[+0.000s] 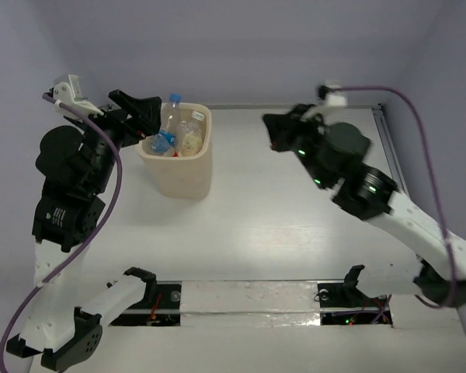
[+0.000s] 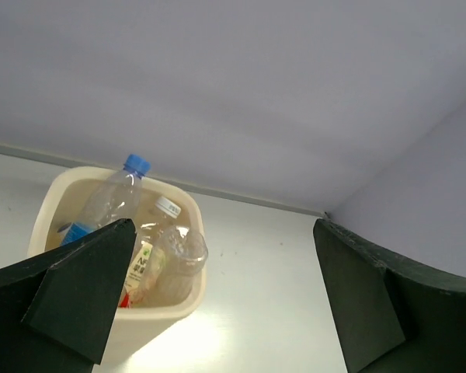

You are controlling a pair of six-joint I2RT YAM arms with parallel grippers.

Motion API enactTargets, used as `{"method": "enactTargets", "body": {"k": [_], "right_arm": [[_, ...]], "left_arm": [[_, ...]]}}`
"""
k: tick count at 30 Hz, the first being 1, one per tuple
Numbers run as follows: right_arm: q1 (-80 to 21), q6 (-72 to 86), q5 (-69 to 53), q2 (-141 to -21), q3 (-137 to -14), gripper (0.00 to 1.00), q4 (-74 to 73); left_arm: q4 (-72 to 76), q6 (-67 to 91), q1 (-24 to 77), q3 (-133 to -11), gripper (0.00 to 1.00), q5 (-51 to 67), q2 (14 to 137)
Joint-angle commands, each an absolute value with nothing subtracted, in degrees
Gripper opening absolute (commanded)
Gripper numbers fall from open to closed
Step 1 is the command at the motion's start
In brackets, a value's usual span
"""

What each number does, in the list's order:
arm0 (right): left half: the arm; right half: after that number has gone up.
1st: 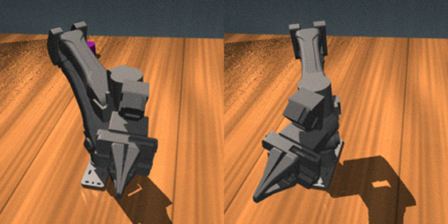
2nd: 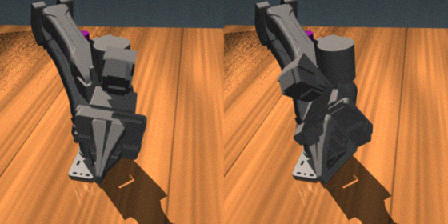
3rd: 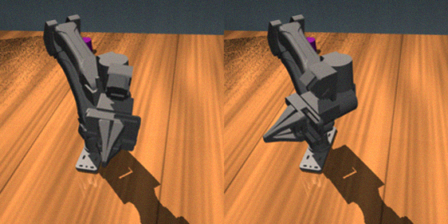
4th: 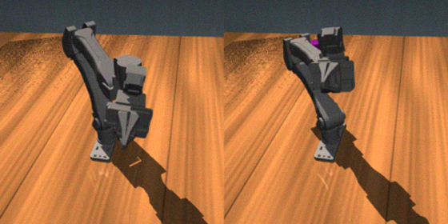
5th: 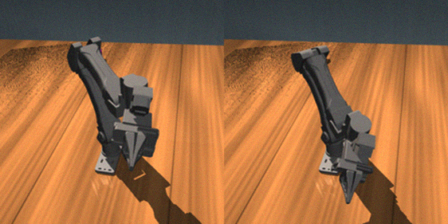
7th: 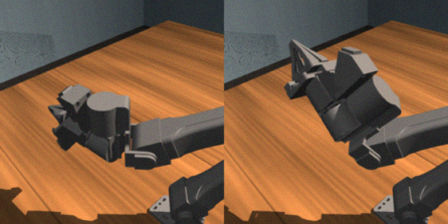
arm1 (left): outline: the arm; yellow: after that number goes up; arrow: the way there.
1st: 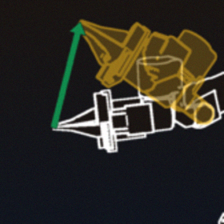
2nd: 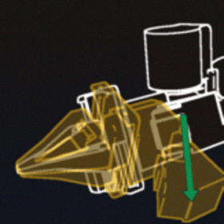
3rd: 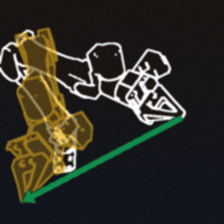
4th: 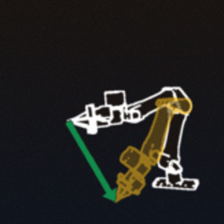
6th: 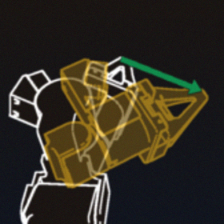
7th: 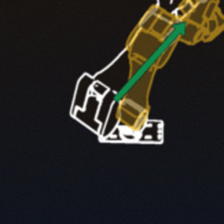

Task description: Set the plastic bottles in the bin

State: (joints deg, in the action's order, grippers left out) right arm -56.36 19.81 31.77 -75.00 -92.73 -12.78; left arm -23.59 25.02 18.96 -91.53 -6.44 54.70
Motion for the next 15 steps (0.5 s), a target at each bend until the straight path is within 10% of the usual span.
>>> {"method": "enactTargets", "body": {"k": [1,2,7,15], "right_arm": [[-56.8,27.1,36.7,-56.7,-78.8,0.0,-12.1],[-56.8,30.2,38.0,-52.9,-76.1,0.04,-16.5],[-56.8,41.6,46.0,-35.6,-65.8,0.87,-31.7],[-56.8,46.7,47.8,-33.0,-69.3,1.0,-40.5]], "left_arm": [[-24.2,26.1,18.8,-89.9,0.99,-4.3,50.6],[-24.4,26.1,18.8,-89.1,0.99,-4.3,49.8],[-26.4,26.7,18.8,-86.2,0.99,-2.8,44.2],[-24.7,28.3,18.8,-84.6,0.99,2.8,44.6]]}}
